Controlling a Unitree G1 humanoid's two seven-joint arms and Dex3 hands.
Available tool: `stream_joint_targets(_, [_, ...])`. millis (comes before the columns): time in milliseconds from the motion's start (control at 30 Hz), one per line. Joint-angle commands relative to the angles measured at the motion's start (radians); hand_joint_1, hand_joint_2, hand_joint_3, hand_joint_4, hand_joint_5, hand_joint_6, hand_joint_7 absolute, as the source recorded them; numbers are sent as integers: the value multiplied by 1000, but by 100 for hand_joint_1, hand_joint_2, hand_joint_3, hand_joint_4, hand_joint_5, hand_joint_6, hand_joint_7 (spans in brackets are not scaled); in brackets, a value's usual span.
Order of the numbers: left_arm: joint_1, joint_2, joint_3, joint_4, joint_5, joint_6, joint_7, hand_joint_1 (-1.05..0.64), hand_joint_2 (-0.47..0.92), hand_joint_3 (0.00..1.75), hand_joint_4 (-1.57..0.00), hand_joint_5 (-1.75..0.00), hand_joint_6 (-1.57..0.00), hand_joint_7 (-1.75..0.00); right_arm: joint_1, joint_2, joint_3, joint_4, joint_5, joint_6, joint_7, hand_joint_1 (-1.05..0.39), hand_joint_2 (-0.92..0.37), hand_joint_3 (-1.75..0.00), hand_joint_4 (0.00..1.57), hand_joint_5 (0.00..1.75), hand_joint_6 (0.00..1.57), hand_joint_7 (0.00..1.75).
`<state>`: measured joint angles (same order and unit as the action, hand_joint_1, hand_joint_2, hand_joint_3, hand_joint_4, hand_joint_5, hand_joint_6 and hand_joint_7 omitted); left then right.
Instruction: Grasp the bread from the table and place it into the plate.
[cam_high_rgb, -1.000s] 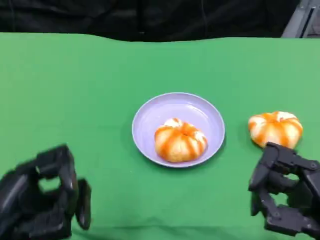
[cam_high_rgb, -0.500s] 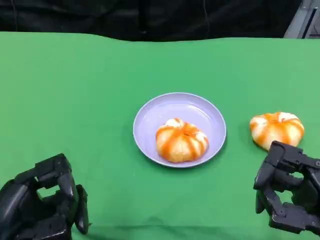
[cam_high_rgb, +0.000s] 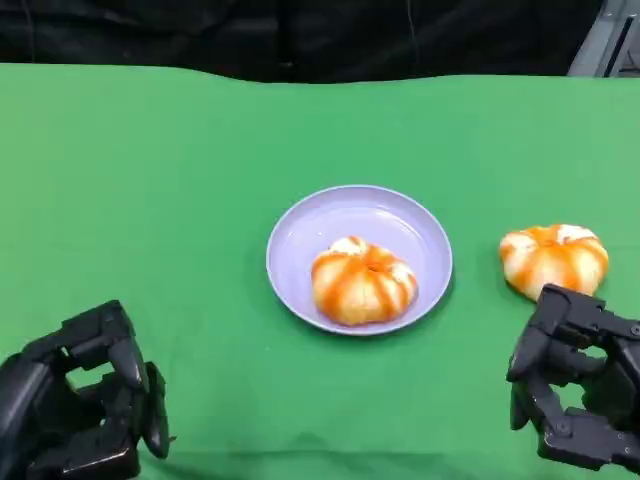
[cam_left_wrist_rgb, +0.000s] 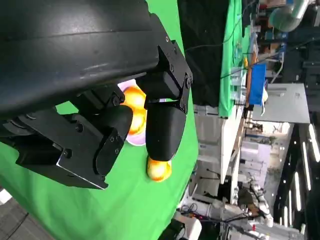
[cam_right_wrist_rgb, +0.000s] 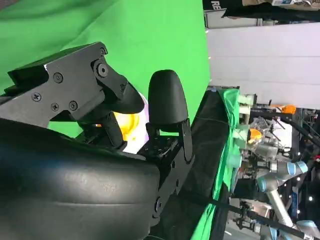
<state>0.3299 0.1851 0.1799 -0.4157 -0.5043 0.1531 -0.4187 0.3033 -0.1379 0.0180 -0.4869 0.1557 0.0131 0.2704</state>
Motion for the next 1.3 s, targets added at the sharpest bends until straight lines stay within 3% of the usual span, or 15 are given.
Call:
stream_joint_targets(33, [-15, 8, 13, 12, 9, -2, 17, 13, 60, 145, -97, -175, -73, -175, -8, -5, -5, 5, 12, -9, 3, 0, -66, -111, 81, 175, 66, 155])
stream_joint_targets(600, [-37, 4, 23, 38, 27, -18, 17, 17, 64, 135, -98, -175, -74, -175, -26, 2, -5, 58, -9, -57, 3, 1, -66, -110, 82, 175, 67, 156])
stream_joint_targets(1300, [-17, 13, 12, 49, 64, -53, 5, 18, 62, 142, -97, -175, -74, -175, -1, 22, 15, 61, -27, -65, -21, 0, -61, -112, 83, 175, 71, 153])
